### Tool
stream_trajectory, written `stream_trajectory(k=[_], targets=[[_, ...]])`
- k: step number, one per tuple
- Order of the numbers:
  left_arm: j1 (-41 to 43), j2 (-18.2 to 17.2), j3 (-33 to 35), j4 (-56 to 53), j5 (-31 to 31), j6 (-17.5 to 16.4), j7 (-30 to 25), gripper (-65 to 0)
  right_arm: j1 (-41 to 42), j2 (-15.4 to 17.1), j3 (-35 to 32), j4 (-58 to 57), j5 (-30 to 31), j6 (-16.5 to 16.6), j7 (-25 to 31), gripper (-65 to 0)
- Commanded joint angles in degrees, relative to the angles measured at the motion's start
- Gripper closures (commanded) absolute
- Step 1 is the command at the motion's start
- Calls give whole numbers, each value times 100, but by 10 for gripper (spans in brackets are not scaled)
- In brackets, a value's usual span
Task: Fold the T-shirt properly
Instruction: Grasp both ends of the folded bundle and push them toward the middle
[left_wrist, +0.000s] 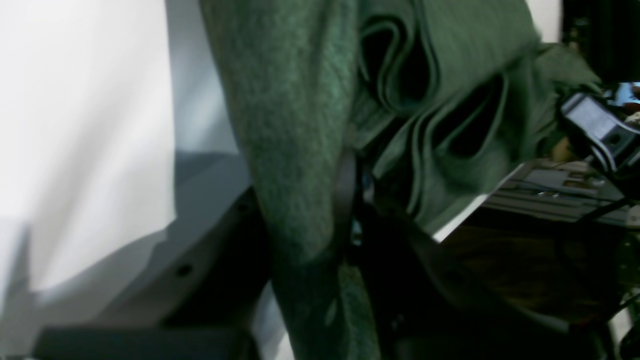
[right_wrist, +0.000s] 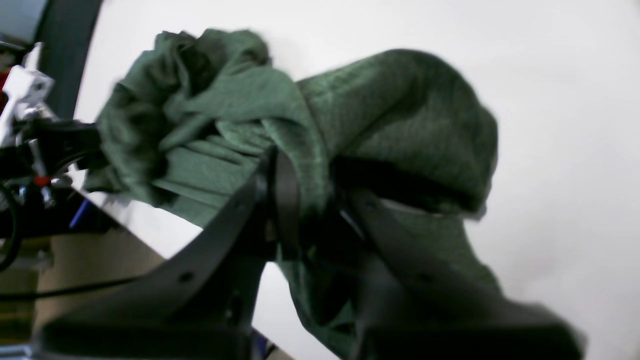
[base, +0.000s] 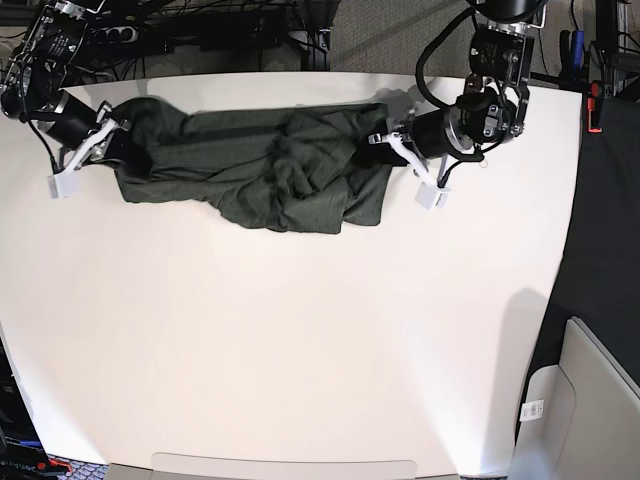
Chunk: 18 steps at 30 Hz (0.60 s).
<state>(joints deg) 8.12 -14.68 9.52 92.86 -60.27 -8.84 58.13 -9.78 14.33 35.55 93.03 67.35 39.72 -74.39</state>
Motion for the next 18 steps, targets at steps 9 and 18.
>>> stream_trajectory(k=[9,18], targets=[[-34,136,283,-24,27,1,-156,-1,-2,128,-43,90,830,28,138,-3],[-34,435,301,-490,27,1,-516,-25,-28,-426,-650,195,1164,28,-20,-4]])
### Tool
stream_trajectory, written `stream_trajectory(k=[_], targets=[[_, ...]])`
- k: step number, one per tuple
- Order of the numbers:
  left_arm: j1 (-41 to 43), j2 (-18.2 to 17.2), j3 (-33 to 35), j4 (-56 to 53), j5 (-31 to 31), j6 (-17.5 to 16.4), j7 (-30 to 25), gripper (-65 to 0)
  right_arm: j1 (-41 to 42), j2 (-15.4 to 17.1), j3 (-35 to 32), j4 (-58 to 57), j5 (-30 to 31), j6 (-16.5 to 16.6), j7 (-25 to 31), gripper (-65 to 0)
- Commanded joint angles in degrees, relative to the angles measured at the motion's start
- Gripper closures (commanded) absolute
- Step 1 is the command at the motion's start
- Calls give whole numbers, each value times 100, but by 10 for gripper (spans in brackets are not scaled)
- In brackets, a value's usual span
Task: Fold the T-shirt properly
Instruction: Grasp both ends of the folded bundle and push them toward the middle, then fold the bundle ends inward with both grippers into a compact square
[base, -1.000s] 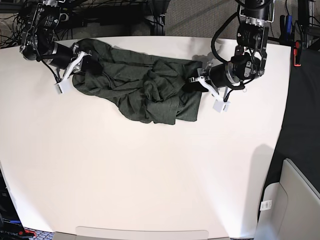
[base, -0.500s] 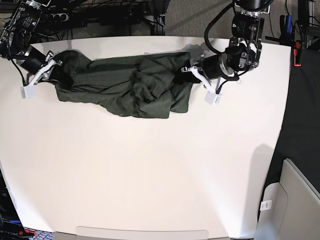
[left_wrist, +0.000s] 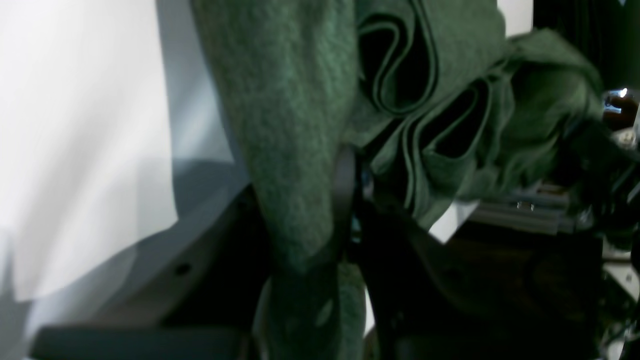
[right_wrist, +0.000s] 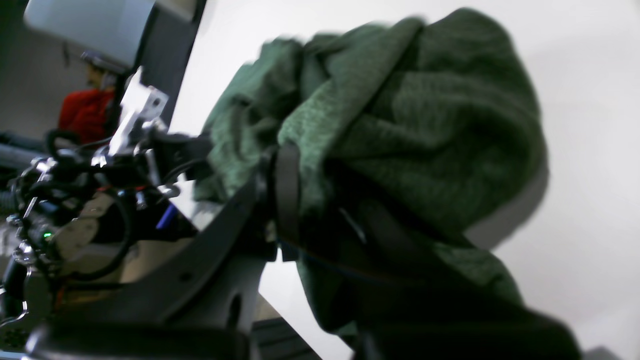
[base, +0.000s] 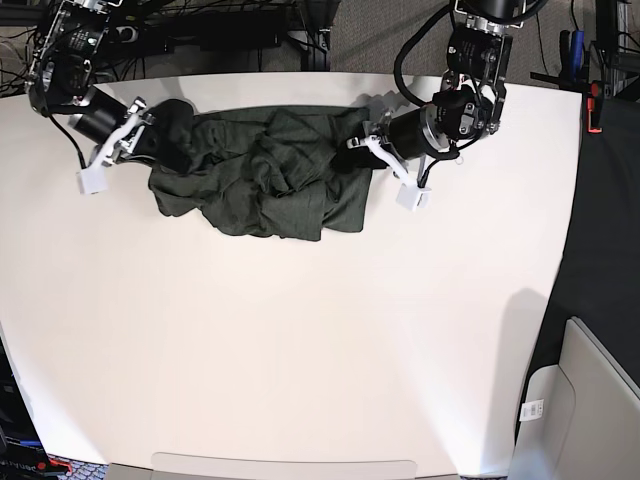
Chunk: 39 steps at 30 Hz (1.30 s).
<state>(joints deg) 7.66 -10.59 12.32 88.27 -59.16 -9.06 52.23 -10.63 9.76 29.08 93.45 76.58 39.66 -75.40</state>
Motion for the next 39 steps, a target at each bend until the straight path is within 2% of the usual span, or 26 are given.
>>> stream_trajectory(k=[1,5,12,19,25,29,35,37,39], targets=[[12,35,21,-31,-84,22,74,-40,66,-48,-82,251,233,34,80,-4],[-6,35,12,-31,-84,22,74,-91,145,-462,-372,725,197,34,89,-4],[30,35,21,-93,-84,22,65,-94,373,-1139,-926,734,189,34,89,-4],[126,35,21,-181,-84,22,65,-93,725,-1789,-1453,699,-471,34,115,-4],[135,35,21,-181,-84,22,65,-93,1164,-1876,-1787,189,-989,34,124,-4],[135,35,21,-172,-93,22,65,-93,1446,-1876,-2025,-250,-1376,34,353,-5],[135,35,-14,-172,-93,22,65,-93,1569,-1876,-2227,-699,-1420,34,397,-14],[135,26,-23,-172,-93,22,65,-95,1551,-1876,-2323,-699,-1420,34,397,-78],[117,8,-23,-172,-93,22,65,-96,1551,-1789,-2394,-699,-1420,34,379,-192]])
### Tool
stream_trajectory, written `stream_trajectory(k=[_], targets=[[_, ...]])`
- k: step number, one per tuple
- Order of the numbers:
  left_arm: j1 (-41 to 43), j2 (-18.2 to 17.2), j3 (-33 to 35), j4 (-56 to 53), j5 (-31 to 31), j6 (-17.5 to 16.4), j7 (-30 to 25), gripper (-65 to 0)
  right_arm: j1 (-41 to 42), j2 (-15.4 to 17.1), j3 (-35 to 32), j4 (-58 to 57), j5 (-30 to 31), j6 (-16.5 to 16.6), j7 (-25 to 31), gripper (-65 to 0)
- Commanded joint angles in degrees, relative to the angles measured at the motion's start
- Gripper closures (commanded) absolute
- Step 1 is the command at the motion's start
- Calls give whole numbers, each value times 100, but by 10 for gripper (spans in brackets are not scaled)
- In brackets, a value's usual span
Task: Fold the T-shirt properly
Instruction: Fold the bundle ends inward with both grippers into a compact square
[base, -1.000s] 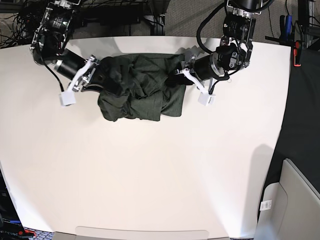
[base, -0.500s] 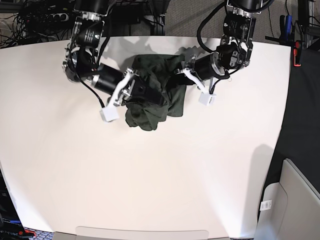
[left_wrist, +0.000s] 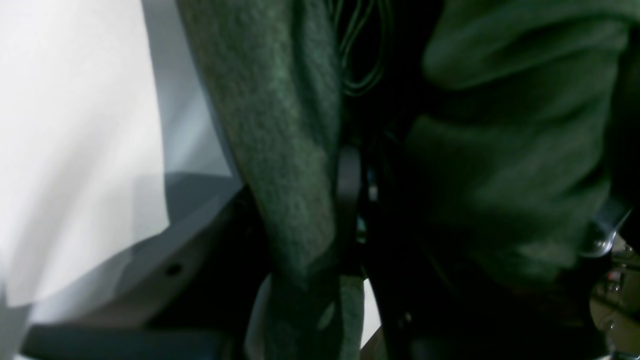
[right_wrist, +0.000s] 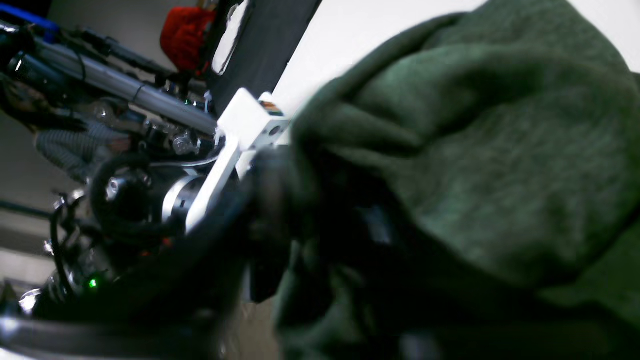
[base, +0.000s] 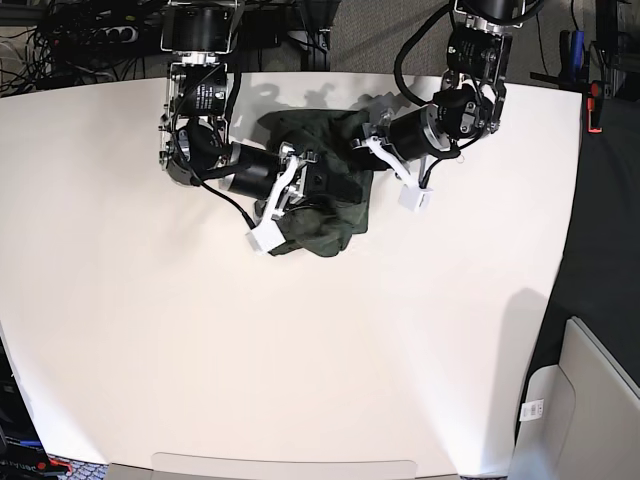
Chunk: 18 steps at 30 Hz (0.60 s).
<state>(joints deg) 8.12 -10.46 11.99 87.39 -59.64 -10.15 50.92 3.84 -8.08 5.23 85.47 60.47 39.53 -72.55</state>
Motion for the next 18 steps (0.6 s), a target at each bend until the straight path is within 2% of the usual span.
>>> stream_trajectory(k=[1,3,5,9,14,18], targets=[[72,-13,1,-85,-45,132,196,-97,96,3,-44,99,191,47,95,-246],[63,-22,1,-76,-54,132,196,-103,87,12,-53,99,191,47,77,-338],[54,-31,-8,12,-36,132,196,-134,87,100,-53,99,217,47,51,-364],[80,-31,-456,373,-36,141,258,-202,87,135,-44,99,226,47,-37,-334],[80,-181,-966,469,-36,141,293,-206,8,267,-53,99,226,47,-46,-291],[72,-233,-1203,452,-36,141,311,-206,-36,381,-53,169,340,47,-309,-271]])
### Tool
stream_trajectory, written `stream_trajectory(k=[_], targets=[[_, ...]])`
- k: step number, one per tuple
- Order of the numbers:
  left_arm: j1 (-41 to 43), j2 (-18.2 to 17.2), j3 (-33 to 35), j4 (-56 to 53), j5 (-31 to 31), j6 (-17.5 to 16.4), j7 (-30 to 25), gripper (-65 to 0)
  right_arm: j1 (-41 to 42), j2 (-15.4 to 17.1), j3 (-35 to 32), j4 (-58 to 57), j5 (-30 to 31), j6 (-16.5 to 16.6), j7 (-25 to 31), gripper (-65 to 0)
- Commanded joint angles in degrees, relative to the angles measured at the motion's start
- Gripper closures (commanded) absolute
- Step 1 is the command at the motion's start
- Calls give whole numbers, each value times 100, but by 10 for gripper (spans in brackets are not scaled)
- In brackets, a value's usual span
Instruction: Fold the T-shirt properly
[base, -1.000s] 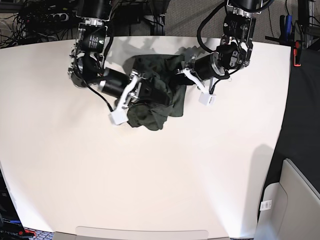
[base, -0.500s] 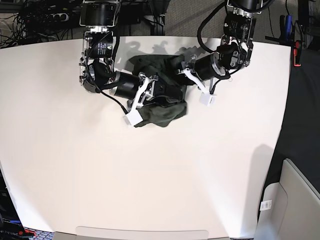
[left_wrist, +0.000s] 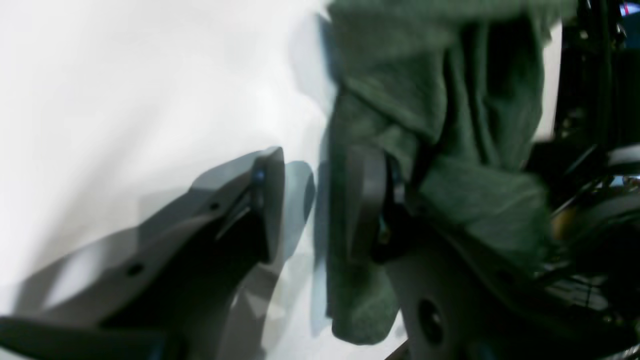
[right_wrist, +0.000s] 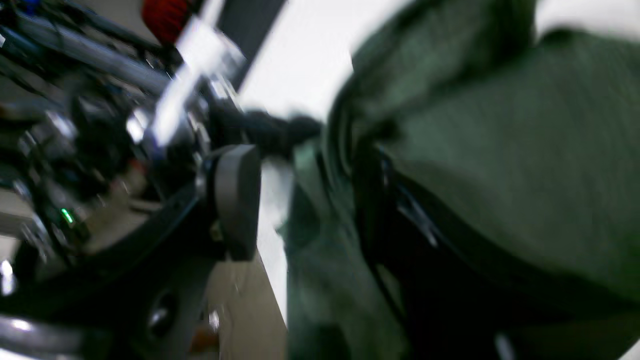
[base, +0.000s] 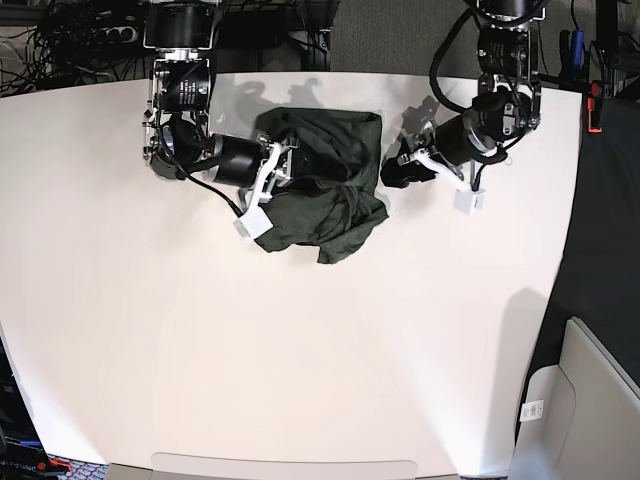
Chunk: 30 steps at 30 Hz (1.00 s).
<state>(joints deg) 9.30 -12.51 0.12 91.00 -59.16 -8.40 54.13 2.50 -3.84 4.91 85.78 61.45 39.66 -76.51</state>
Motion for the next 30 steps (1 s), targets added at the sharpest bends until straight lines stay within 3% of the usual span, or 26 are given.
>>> stream_trajectory(k=[1,4,11,15,20,26,30], targets=[[-46,-28,-69,91,-84,-34,-11,-206,79,-43,-29,244,365,34,60,-272],[-46,-28,-113,82,-84,-34,-11,-206,-35,72,-258,613,655,34,25,-272],[-46,-37,-104,117,-111,-34,-11,-205,-61,414,-513,701,699,34,-19,-272],[-38,-212,-104,399,-111,-34,-11,-202,-26,564,-706,701,664,34,-125,-272],[-29,-362,-104,1076,-111,-34,-2,-145,220,880,-671,701,699,34,-213,-272],[164,-344,-60,1823,-128,-43,42,-140,695,986,270,649,655,34,-204,-272],[252,-116,-43,2227,-155,-52,350,-140,967,1197,815,323,655,34,-116,-272]])
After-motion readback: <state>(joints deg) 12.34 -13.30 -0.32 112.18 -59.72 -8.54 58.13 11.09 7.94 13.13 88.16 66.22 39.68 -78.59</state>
